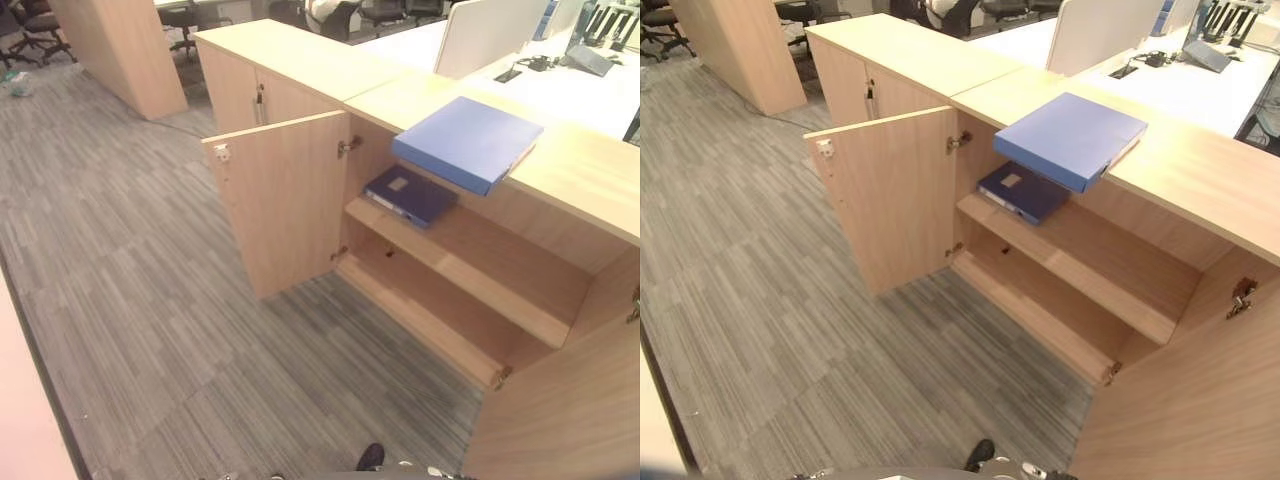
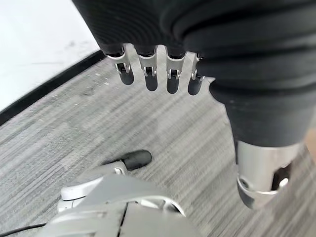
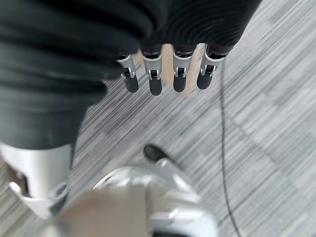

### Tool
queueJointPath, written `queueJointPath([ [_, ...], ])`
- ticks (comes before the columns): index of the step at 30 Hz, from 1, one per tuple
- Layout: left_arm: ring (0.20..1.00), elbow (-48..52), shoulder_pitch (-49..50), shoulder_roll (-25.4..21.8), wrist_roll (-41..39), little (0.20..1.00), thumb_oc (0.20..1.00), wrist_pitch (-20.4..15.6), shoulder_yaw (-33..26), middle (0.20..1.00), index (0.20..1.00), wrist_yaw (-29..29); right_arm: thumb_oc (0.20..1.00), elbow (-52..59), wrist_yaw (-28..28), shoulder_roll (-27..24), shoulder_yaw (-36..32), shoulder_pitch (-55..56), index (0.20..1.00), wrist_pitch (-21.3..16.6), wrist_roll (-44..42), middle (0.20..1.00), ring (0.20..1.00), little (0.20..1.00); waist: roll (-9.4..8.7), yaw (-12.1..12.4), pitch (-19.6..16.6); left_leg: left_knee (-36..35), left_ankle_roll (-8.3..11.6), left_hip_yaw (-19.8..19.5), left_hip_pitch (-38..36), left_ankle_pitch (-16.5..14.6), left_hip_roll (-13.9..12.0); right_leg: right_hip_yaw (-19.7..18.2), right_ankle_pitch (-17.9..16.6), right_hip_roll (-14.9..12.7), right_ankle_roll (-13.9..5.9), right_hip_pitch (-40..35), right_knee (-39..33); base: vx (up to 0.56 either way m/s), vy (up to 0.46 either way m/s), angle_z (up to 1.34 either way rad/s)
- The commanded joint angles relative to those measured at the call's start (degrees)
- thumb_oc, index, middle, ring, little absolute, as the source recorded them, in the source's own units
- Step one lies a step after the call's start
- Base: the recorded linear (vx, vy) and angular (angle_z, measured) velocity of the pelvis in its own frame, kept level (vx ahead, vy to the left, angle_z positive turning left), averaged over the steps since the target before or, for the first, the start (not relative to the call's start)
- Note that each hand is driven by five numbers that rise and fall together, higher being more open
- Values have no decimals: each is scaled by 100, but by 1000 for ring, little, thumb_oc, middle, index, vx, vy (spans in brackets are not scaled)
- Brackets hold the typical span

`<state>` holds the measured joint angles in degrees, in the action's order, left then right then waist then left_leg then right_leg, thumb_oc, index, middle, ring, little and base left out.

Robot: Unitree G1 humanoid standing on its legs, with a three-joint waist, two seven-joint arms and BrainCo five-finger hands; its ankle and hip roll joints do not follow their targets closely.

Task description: Put the empty folder in the office cabinet

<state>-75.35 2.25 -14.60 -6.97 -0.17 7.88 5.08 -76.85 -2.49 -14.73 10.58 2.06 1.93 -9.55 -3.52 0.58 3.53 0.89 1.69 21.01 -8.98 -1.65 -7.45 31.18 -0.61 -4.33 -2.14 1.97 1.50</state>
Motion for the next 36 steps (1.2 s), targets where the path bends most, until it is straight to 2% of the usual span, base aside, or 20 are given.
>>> queueJointPath([
  [1, 1000, -1, -448, 7, 314, 1000, 1000, -127, -78, 1000, 1000, -3, 1000, -460, 105, -12, 238, -228, 1000, 49, 137, 1000, 1000, 1000, -97, -125, 234, 1082, 117, -25, 80, -664, -79, -504, -126, -32, -297, -350, -182, 65, -111, -56],
  [3, 1000, 40, -478, 7, 258, 1000, 1000, -139, -73, 1000, 1000, 6, 1000, -459, 109, -34, 248, -250, 1000, 49, 130, 1000, 1000, 1000, -100, -105, 272, 1583, 147, -105, 251, -539, -216, -548, -38, 39, -192, -401, -152, 90, -144, -46],
  [4, 1000, 110, -509, 35, 143, 1000, 1000, -166, -59, 1000, 1000, 22, 1000, -438, 127, -91, 258, -270, 1000, 60, 152, 1000, 1000, 1000, -108, -28, 350, 2153, 144, -394, 629, -97, -329, -640, 110, 83, -56, -506, -129, 98, -124, -29],
  [7, 1000, 110, -522, 58, 104, 1000, 1000, -174, -24, 1000, 1000, 39, 1000, -440, 147, -134, 268, -272, 1000, 74, 194, 1000, 1000, 1000, -172, 49, 376, 2152, 64, -739, 1047, -120, -268, -712, 165, 18, -53, -570, -146, 59, 0, -19],
  [9, 1000, 108, -516, 74, 92, 1000, 1000, -177, -20, 1000, 1000, 48, 1000, -435, 150, -150, 276, -256, 1000, 72, 220, 1000, 1000, 1000, -204, 89, 383, 1926, 48, -893, 1151, -191, -209, -793, 156, -30, -104, -613, -185, 101, 90, -51],
  [10, 1000, 44, -502, 90, 74, 1000, 1000, -198, -31, 1000, 1000, 58, 1000, -432, 169, -188, 285, -243, 1000, 57, 274, 1000, 1000, 1000, -213, 164, 376, 1344, 113, -1263, 1254, -190, -117, -957, 164, -81, -185, -684, -267, 94, 145, -22],
  [11, 1000, -6, -508, 89, 34, 1000, 1000, -209, -43, 1000, 1000, 64, 1000, -428, 173, -199, 280, -253, 1000, 52, 291, 1000, 1000, 1000, -216, 213, 383, 953, 156, -1558, 1404, 149, -42, -1014, 116, -116, -176, -680, -313, 144, 196, -25],
  [15, 1000, -74, -540, 123, -33, 1000, 1000, -262, 14, 1000, 1000, 75, 1000, -430, 179, -270, 279, -223, 1000, 13, 382, 1000, 1000, 1000, 36, 302, 352, -187, 400, -2859, 1684, 788, -115, -1519, 312, -39, -217, -852, -301, 190, 203, -65],
  [17, 1000, -85, -552, 165, -7, 1000, 1000, -279, 88, 1000, 1000, 54, 1000, -457, 178, -349, 198, -213, 1000, 26, 432, 1000, 1000, 1000, 185, 294, 350, -412, 515, -3112, 1719, 875, -128, -1729, 424, -94, -280, -975, -273, 205, 354, -89],
  [18, 1000, -132, -527, 217, 58, 1000, 1000, -277, 130, 1000, 1000, 27, 1000, -512, 156, -397, 144, -251, 1000, 35, 488, 1000, 1000, 1000, 357, 257, 254, -587, 532, -3232, 1527, 883, -96, -1869, 411, -147, -358, -920, -233, 132, 339, -35],
  [21, 1000, -169, -526, 236, 209, 1000, 1000, -270, 241, 1000, 1000, 13, 1000, -532, 131, -360, 118, -230, 1000, 71, 510, 1000, 1000, 1000, 383, 200, 160, -536, 461, -3068, 1412, 779, 53, -1985, 276, -387, -470, -870, -268, 133, 383, -64],
  [24, 1000, -26, -616, 141, 440, 1000, 1000, -279, 437, 1000, 1000, -40, 1000, -427, 92, -341, 129, -288, 1000, 97, 506, 1000, 1000, 1000, 324, 126, 163, -487, 117, -2670, 1227, 498, 469, -2414, -41, -810, -666, -555, -249, 75, 410, -72],
  [27, 1000, 4, -695, 57, 565, 1000, 1000, -264, 512, 1000, 1000, -101, 1000, -357, 62, -346, 166, -431, 1000, 110, 540, 1000, 1000, 1000, 308, 41, 235, -430, -100, -2325, 1144, 301, 736, -2631, -295, -1052, -758, -272, -128, -8, 283, -72],
  [29, 1000, -8, -697, 44, 574, 1000, 1000, -257, 502, 1000, 1000, -121, 1000, -333, 45, -344, 182, -467, 1000, 107, 552, 1000, 1000, 1000, 305, 35, 244, -436, -135, -2201, 1112, 256, 766, -2630, -353, -1088, -768, -185, -91, -15, 273, -59],
  [30, 1000, -25, -691, 7, 535, 1000, 1000, -243, 440, 1000, 1000, -159, 1000, -244, 47, -330, 237, -553, 1000, 90, 556, 1000, 1000, 1000, 327, 77, 277, -456, -191, -1842, 1009, 155, 794, -2264, -482, -1211, -749, 26, 67, -17, 257, -86],
  [31, 1000, -25, -691, 8, 535, 1000, 1000, -243, 440, 1000, 1000, -160, 1000, -243, 47, -330, 237, -552, 1000, 92, 556, 1000, 1000, 1000, 327, 84, 280, -457, -192, -1835, 1004, 153, 794, -2272, -481, -1211, -751, 28, 71, -16, 240, -109],
  [32, 1000, -14, -692, -15, 514, 1000, 1000, -233, 399, 1000, 1000, -158, 1000, -201, 42, -309, 270, -582, 1000, 90, 557, 1000, 1000, 1000, 343, 98, 296, -501, -211, -1696, 939, 140, 801, -1975, -536, -1276, -722, 80, 176, -8, 183, -123],
  [33, 1000, 20, -701, -62, 476, 1000, 1000, -223, 340, 1000, 1000, -159, 1000, -129, 46, -276, 334, -616, 1000, 63, 551, 1000, 1000, 1000, 375, 127, 312, -561, -234, -1445, 856, 127, 798, -1360, -509, -1370, -693, 54, 313, 46, 224, -118],
  [35, 1000, 40, -711, -85, 462, 1000, 1000, -215, 316, 1000, 1000, -167, 1000, -111, 47, -268, 358, -630, 1000, 54, 540, 1000, 1000, 1000, 380, 123, 345, -578, -257, -1346, 786, 118, 815, -1160, -484, -1390, -698, -3, 428, 11, 154, -83],
  [36, 1000, 85, -746, -94, 430, 1000, 1000, -225, 328, 1000, 1000, -179, 1000, -104, 38, -258, 348, -645, 1000, 26, 454, 1000, 1000, 1000, 383, 68, 347, -589, -305, -1316, 741, 116, 876, -1265, -330, -1232, -629, -22, 622, -18, 128, -53],
])
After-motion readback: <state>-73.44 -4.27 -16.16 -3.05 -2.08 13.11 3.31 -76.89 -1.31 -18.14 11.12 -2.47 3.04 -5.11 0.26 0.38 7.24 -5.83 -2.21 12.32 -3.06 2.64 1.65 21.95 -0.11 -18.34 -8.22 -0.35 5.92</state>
